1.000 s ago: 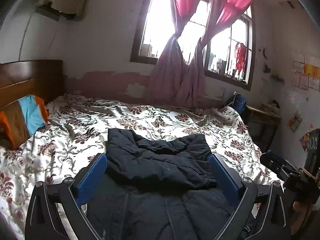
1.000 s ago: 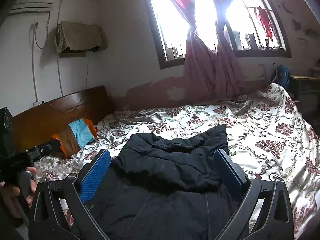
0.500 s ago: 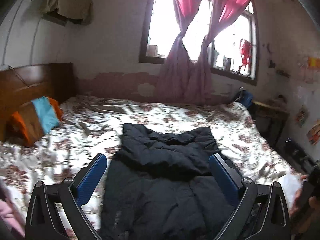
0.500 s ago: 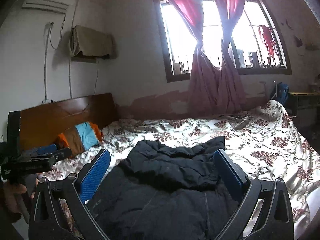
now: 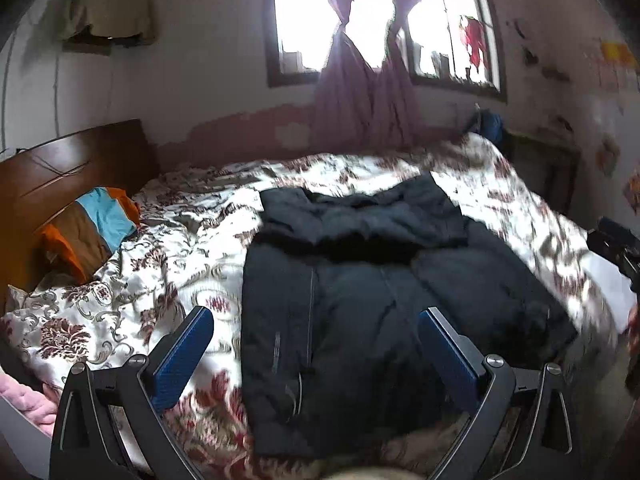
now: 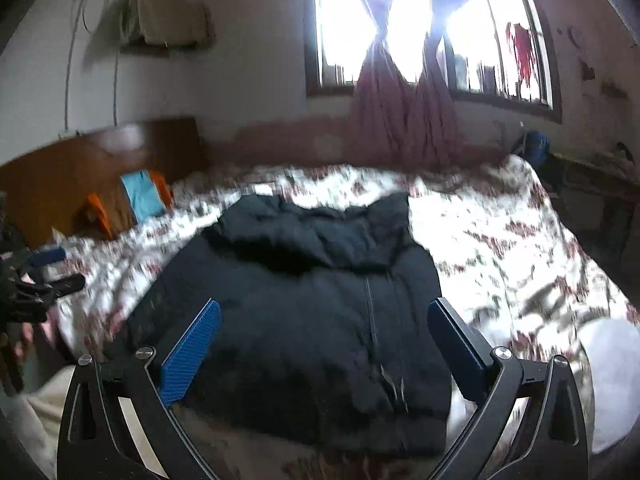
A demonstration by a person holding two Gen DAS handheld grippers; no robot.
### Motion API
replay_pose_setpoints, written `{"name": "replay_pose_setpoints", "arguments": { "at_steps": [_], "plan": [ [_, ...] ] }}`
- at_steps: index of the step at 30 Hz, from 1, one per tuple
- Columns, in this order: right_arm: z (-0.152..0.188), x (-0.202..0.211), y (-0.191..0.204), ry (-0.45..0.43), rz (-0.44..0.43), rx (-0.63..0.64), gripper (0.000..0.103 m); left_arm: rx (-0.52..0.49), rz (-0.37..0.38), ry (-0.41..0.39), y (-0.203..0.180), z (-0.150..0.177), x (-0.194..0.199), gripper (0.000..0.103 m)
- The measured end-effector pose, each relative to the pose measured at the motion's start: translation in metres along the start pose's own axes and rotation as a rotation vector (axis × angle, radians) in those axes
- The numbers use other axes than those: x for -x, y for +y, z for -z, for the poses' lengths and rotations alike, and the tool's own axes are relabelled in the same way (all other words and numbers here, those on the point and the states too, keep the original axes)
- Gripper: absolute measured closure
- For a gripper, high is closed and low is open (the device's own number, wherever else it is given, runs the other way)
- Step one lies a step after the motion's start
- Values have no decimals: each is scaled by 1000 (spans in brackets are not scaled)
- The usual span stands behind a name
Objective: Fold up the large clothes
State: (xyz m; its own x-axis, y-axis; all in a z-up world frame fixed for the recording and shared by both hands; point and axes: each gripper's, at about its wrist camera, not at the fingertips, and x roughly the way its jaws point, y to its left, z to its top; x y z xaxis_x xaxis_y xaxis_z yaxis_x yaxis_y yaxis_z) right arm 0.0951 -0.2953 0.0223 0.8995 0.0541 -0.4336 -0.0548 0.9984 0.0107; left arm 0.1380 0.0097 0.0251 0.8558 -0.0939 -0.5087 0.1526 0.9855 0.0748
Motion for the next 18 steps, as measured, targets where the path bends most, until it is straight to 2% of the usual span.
{"name": "replay_pose_setpoints", "arguments": {
  "at_steps": [8,11,16,18],
  "plan": [
    [61,-2,0,163,78,-8,2,-34,49,132,4,49,-4,0],
    [74,-4,1,202,88,-3,2,-36,56,183,4,63,-8,0],
    [86,-15,7,246,147,74,2,-65,54,271,-6,79,-23,0],
    [89,-21,13,253,206,140,2,-85,45,313,-12,84,-32,0]
  ]
}}
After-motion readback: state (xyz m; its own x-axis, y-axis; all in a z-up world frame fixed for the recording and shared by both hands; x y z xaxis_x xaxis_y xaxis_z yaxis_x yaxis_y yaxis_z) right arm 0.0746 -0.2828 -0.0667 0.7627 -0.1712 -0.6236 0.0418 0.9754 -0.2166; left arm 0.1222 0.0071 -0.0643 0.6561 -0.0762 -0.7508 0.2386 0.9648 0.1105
